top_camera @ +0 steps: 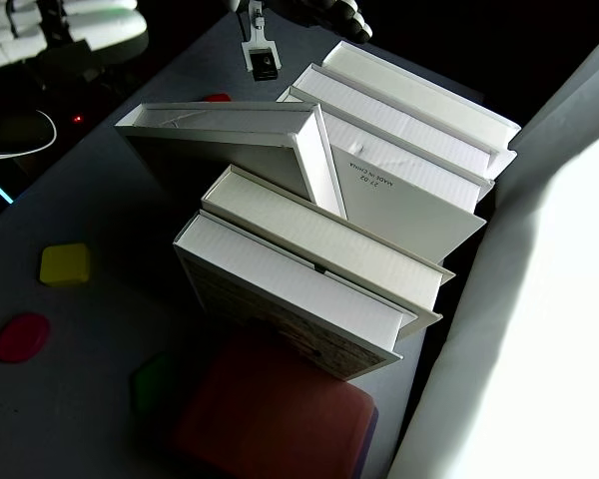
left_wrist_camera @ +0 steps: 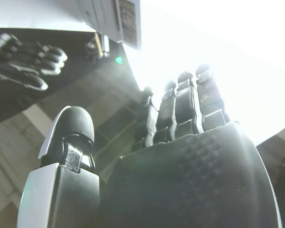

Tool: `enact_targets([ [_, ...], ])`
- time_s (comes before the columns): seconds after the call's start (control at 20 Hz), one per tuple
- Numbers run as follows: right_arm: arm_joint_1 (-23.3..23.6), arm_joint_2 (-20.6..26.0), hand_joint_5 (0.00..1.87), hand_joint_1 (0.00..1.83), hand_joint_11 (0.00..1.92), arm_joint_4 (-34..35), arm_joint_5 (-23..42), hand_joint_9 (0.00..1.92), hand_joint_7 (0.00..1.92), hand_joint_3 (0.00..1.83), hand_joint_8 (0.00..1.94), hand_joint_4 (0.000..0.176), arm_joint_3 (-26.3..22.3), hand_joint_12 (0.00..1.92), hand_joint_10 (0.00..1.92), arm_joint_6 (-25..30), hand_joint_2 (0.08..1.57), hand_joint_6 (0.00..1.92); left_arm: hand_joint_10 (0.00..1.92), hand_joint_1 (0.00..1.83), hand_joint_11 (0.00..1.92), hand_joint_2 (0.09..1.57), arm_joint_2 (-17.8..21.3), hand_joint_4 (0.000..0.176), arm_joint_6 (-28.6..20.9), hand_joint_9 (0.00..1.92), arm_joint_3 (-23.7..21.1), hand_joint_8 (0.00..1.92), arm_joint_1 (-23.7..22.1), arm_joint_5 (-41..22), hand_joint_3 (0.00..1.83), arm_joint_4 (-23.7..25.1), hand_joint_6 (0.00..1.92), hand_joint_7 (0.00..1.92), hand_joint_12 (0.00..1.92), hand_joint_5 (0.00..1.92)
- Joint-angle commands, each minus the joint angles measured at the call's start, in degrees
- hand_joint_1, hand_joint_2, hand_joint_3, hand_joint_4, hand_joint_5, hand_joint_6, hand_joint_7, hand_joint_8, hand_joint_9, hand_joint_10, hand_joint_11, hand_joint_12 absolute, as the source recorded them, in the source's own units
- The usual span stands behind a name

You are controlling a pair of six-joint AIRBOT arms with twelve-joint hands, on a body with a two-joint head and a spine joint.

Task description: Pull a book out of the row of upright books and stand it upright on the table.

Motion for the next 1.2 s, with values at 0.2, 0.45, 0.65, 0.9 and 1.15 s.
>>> enact_targets([
  [0.2,13.18,-1.61,0.00,1.28,0.00,-29.33,-11.51,0.00,0.00,0.00,0.00,0.110,-0.42,0.00,0.00,16.50,1.11,0.00,0.00,0.24,0.00,1.39,-0.30,0.045,-0.61,0.00,0.09,0.00,0.14,-6.31,0.00,-0.89,0.00,0.00,0.00,0.08],
  [0.45,19.56,-4.19,0.00,1.16,0.00,-62.03,-14.92,0.00,0.00,0.08,0.00,0.075,-2.03,0.83,0.00,37.07,0.96,0.00,0.00,0.29,0.00,1.38,-0.46,0.042,-0.64,0.00,0.22,0.00,0.09,-5.90,0.00,-0.67,0.00,0.00,0.00,0.10],
  [0.65,19.72,-7.30,0.03,1.29,0.00,-74.90,-15.19,0.00,0.00,0.01,0.00,0.041,-1.69,0.51,0.00,45.24,1.03,0.04,0.00,0.26,0.00,1.39,-0.61,0.045,-0.64,0.00,0.30,0.00,0.10,-5.86,0.00,-0.67,0.00,0.00,0.00,0.09],
  [0.9,19.69,-10.61,0.09,1.25,0.00,-89.81,-15.28,0.04,0.10,0.01,0.00,0.052,-1.41,0.62,0.01,54.06,1.06,0.03,0.00,0.30,0.00,1.38,-0.72,0.056,-0.69,0.00,0.33,0.00,0.10,-5.85,0.00,-0.67,0.00,0.00,0.00,0.09],
  [1.15,18.79,-14.18,1.11,1.25,0.35,-94.21,-15.99,0.56,0.86,0.00,1.41,0.000,-0.31,1.91,1.61,55.15,1.13,0.58,0.00,0.28,0.00,1.38,-0.86,0.055,-0.71,0.00,0.34,0.00,0.14,-5.93,0.00,-0.77,0.00,0.00,0.00,0.07],
])
